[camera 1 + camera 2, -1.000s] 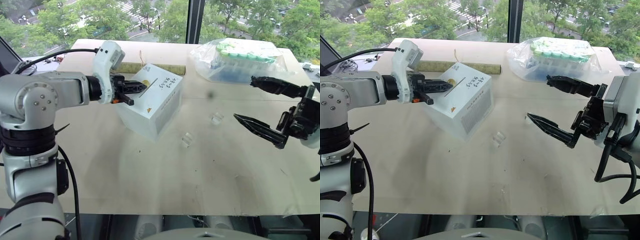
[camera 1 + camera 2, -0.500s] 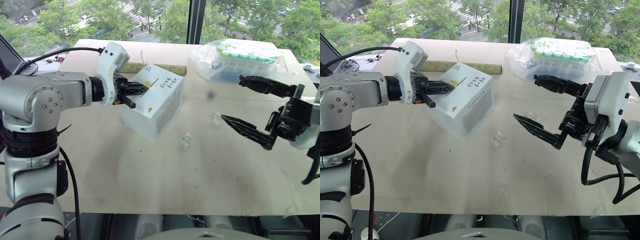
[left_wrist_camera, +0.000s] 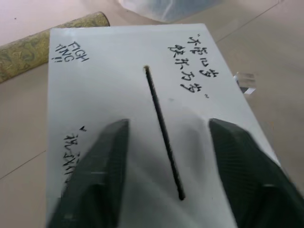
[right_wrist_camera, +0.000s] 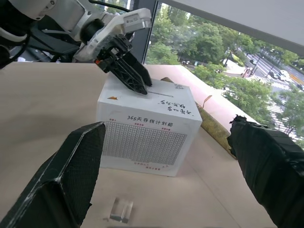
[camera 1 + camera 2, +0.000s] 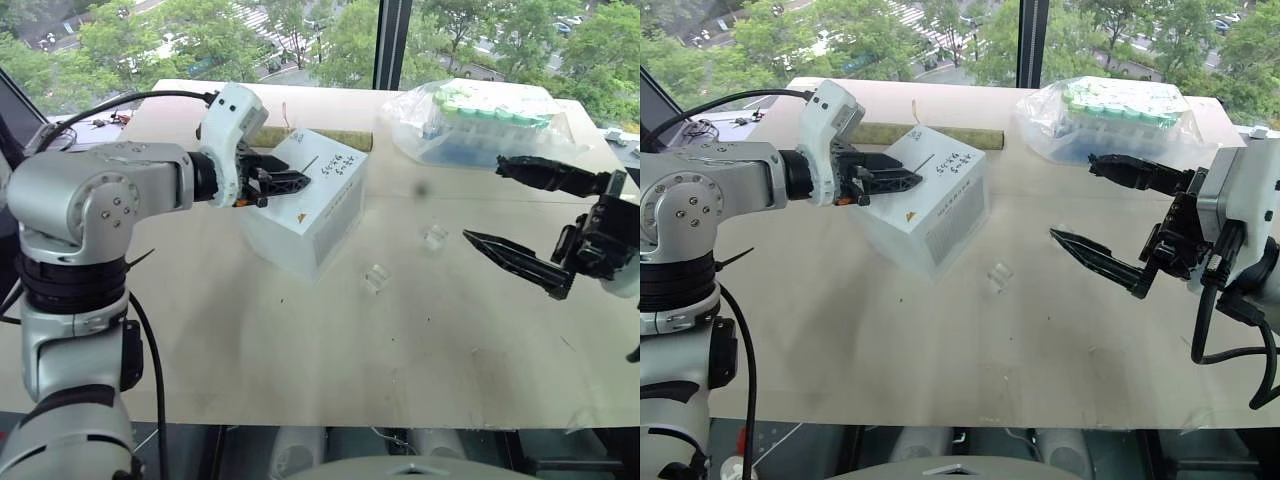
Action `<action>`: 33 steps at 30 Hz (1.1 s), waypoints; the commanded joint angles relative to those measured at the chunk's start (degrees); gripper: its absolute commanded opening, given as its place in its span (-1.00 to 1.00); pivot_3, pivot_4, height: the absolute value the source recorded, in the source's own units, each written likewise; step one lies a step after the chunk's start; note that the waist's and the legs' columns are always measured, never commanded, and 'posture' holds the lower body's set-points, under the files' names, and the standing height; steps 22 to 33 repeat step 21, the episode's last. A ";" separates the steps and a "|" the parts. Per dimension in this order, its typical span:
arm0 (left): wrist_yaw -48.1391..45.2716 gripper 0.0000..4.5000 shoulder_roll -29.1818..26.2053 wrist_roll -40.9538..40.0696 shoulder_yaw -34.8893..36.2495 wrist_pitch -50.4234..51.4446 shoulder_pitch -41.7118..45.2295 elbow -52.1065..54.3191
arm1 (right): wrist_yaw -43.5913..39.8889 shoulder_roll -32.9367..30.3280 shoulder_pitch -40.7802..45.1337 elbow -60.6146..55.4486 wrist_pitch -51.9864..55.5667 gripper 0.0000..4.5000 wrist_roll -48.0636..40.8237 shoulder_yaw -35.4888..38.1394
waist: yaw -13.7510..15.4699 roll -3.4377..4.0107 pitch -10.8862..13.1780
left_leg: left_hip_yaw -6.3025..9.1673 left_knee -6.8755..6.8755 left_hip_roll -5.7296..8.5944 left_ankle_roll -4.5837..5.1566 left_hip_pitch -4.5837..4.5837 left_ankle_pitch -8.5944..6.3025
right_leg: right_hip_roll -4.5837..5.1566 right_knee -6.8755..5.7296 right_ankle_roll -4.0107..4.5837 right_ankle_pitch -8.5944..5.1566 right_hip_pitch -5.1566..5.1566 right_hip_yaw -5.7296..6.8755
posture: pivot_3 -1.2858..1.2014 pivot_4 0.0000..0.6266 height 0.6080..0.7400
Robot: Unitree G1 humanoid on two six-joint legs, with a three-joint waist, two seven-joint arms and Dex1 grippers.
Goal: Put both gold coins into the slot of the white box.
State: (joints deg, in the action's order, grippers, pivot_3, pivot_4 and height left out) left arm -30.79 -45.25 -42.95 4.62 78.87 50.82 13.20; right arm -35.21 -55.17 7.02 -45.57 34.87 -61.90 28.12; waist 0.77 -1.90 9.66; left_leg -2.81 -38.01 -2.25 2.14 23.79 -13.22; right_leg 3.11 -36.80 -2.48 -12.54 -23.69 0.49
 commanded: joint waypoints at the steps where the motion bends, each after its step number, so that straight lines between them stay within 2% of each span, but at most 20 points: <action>1: -1.27 0.61 1.76 -4.54 6.87 -0.17 -0.10 4.00 | -1.17 -0.64 -1.21 -0.33 -1.09 1.00 1.79 2.57 | -0.02 -0.02 0.01 | 0.00 0.00 0.00 0.00 0.01 0.00 | 0.00 0.00 0.00 0.00 0.00 0.00 | 0.03 -0.52 1.00; 3: -2.00 0.61 4.36 -7.63 11.01 -2.76 -1.98 6.22 | -1.23 -0.74 -2.38 -0.47 -0.88 1.00 3.38 1.90 | -0.03 -0.02 0.02 | 0.00 -0.01 -0.02 0.00 0.05 0.00 | 0.01 0.02 -0.01 0.01 -0.01 0.00 | 0.03 -0.52 1.00; 5: -4.92 0.61 6.44 -10.03 14.97 -8.95 -8.04 11.70 | 0.53 1.34 -4.58 -0.78 -0.57 1.00 4.92 -0.64 | -0.09 -0.01 0.00 | -0.02 0.00 -0.03 0.00 0.04 0.00 | 0.04 0.03 -0.01 0.01 -0.01 -0.02 | 0.03 -0.52 1.00; 8: -9.46 0.61 6.38 -13.71 21.06 -13.64 -19.44 17.13 | -1.82 3.79 -14.10 -2.01 -3.38 1.00 13.35 -2.64 | -0.10 -0.04 -0.02 | -0.03 0.03 -0.09 -0.02 0.03 -0.01 | 0.04 0.04 -0.02 0.00 0.00 -0.03 | 0.03 -0.52 1.00; 13: -19.66 0.61 1.14 -8.83 26.60 -24.13 -39.76 18.76 | -8.61 7.83 -27.96 -0.57 -8.02 1.00 18.63 3.72 | 0.02 0.01 -0.02 | -0.04 0.05 -0.09 -0.02 -0.01 -0.01 | 0.03 0.04 0.00 -0.04 0.00 -0.01 | 0.03 -0.52 1.00; 17: -24.91 0.61 -1.57 -6.06 29.40 -30.25 -51.10 19.19 | -13.86 10.33 -37.25 0.68 -10.77 1.00 21.27 10.14 | 0.17 0.02 -0.10 | -0.03 -0.09 -0.16 -0.01 -0.07 -0.02 | 0.13 0.05 -0.21 -0.16 0.06 0.03 | 0.03 -0.52 1.00; 19: -26.58 0.61 -1.79 -4.92 29.61 -32.92 -55.36 19.30 | -15.48 11.25 -40.19 1.16 -11.90 1.00 22.40 11.88 | 0.15 0.01 -0.14 | 0.01 -0.16 -0.17 -0.26 -0.07 -0.17 | 0.50 0.05 -0.22 -0.17 0.05 0.09 | 0.03 -0.52 1.00; 21: -27.51 0.61 -1.29 -3.59 29.05 -35.63 -58.28 18.63 | -16.52 12.02 -41.89 1.70 -12.84 1.00 23.28 12.77 | 0.09 0.07 -0.18 | 0.00 -0.15 -0.16 -0.30 -0.06 -0.20 | 0.79 0.07 -0.22 -0.16 0.03 0.14 | 0.03 -0.52 1.00; 33: -27.51 0.61 -1.29 -3.59 29.05 -35.63 -58.28 18.63 | -16.52 12.02 -41.89 1.70 -12.84 1.00 23.28 12.77 | 0.09 0.07 -0.18 | 0.00 -0.15 -0.16 -0.30 -0.06 -0.20 | 0.79 0.07 -0.22 -0.16 0.03 0.14 | 0.03 -0.52 1.00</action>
